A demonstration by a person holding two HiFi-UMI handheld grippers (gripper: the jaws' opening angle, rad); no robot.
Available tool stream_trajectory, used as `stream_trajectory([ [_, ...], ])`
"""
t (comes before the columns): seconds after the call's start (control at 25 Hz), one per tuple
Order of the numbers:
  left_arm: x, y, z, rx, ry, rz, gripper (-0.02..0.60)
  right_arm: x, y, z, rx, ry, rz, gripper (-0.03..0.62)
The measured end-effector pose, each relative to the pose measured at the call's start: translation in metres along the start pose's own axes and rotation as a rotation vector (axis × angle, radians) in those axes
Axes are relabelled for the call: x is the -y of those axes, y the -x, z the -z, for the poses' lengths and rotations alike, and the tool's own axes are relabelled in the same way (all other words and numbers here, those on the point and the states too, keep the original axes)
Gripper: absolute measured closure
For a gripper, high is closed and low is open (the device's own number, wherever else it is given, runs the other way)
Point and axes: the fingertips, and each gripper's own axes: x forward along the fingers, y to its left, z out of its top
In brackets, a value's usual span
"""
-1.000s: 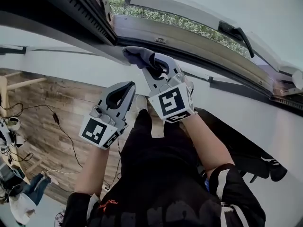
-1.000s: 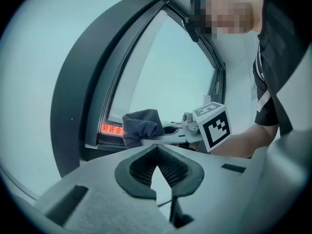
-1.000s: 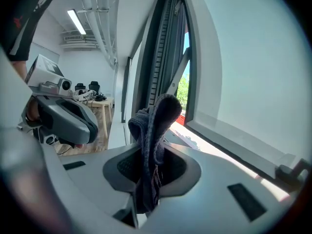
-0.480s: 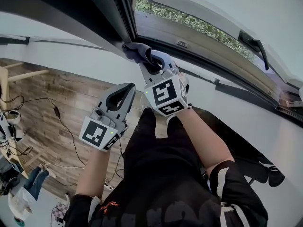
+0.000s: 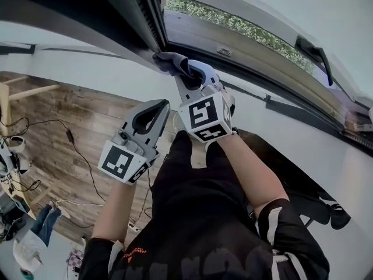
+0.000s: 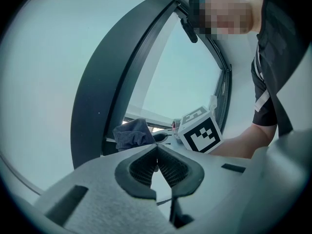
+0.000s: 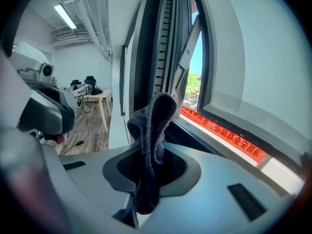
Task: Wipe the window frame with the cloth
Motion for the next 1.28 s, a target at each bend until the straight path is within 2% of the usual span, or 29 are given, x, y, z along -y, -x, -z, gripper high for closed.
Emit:
stream_trajectory([
  [1.28,0.073,-0.058,-0.006,-0.036,-0.052,0.139,0.561,0.049,0.074,0.054,-0.022,-0.093,0.102,0.533],
])
